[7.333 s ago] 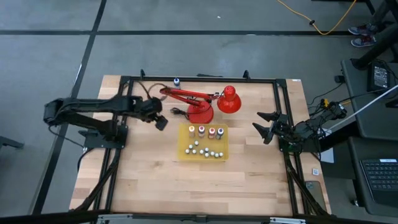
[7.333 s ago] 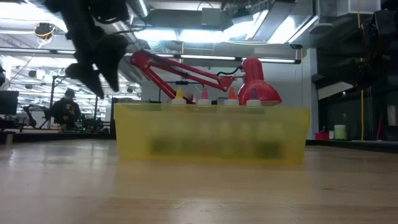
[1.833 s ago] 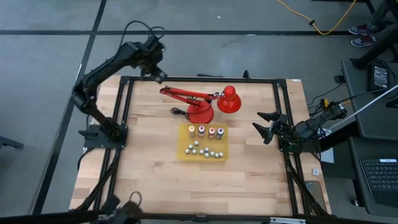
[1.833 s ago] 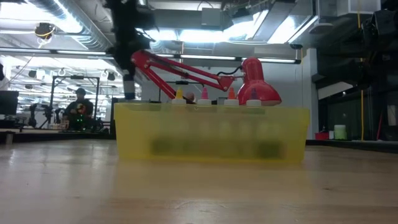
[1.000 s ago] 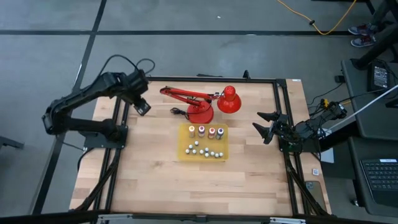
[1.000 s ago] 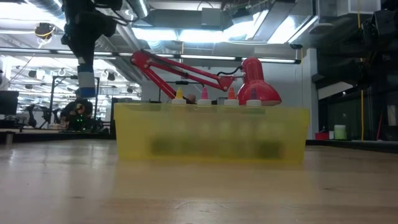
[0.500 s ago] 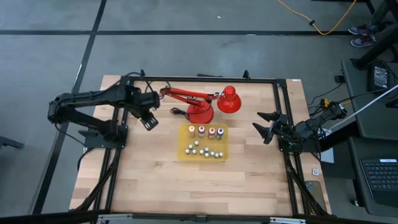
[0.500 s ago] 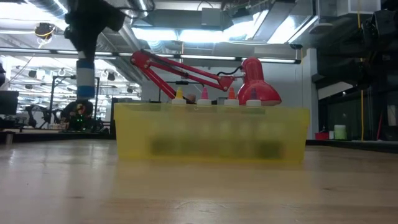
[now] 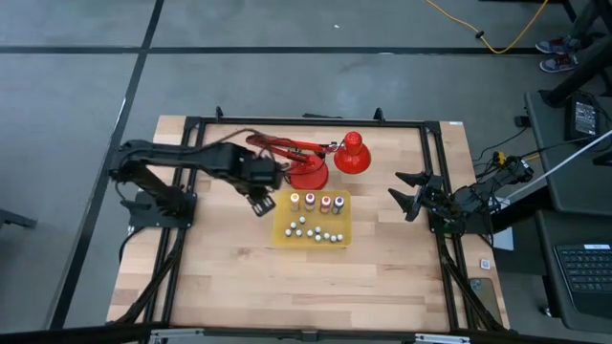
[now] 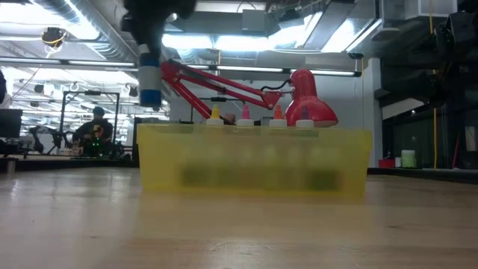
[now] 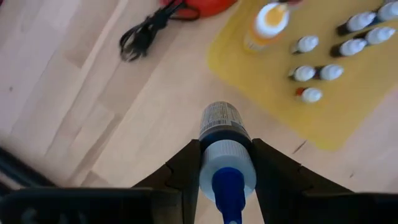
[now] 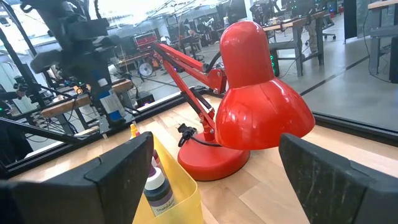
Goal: Pick & Place food coloring
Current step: Put the big blue food bottle into the yellow bin
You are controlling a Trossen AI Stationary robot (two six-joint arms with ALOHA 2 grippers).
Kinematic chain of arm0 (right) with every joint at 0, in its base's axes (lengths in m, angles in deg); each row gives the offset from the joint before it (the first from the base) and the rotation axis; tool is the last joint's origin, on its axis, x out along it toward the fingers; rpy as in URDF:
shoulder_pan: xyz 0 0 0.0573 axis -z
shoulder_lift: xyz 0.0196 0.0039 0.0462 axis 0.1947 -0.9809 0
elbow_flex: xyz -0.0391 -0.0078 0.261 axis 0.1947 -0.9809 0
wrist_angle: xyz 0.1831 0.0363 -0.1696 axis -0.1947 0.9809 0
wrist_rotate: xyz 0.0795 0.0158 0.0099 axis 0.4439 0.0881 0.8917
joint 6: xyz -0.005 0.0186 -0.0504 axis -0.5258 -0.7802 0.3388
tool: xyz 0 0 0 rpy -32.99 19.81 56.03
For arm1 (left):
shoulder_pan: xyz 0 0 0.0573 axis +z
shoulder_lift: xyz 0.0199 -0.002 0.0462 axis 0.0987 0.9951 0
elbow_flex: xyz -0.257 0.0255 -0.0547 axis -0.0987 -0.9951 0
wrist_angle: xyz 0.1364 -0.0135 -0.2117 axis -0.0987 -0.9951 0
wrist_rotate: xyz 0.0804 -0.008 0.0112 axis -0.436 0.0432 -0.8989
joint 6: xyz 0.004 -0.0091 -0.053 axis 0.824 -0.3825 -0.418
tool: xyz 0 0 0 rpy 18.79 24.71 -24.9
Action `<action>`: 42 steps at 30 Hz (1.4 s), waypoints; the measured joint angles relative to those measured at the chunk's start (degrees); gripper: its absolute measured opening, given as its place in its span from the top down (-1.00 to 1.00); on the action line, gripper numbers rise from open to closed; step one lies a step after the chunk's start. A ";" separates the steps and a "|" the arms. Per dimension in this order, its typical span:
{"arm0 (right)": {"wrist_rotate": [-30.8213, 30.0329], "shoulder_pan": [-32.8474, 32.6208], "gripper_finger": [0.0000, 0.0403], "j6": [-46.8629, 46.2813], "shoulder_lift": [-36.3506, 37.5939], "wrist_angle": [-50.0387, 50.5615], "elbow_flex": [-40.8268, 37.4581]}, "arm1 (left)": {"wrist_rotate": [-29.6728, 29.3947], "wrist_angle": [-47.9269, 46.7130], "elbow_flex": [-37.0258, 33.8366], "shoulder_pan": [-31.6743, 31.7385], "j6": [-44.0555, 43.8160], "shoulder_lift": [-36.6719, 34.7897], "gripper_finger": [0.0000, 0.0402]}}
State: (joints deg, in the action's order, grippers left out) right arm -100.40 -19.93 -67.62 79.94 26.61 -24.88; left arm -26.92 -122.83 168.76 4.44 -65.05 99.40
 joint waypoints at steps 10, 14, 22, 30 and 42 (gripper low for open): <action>0.00 0.02 -0.72 0.00 0.00 0.00 -0.02 | -1.10 1.21 9.64 -0.65 2.15 12.07 0.42; 0.00 0.01 -0.72 0.00 0.00 0.00 0.00 | -0.43 4.15 9.90 -0.65 2.17 14.41 0.42; 0.00 0.00 -0.72 0.00 0.00 0.00 -0.02 | -0.34 5.87 9.53 -0.62 2.15 17.32 0.42; 0.00 0.00 -0.72 0.00 0.00 0.00 -0.02 | 0.64 9.61 5.33 -0.35 1.91 18.48 0.42; 0.00 0.00 -0.72 0.00 0.00 -0.01 0.00 | 2.78 18.12 -2.10 2.08 3.57 18.48 0.42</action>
State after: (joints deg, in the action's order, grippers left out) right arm -100.40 -19.93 -67.62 79.94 26.60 -24.88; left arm -24.14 -104.71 166.66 6.52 -61.47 117.87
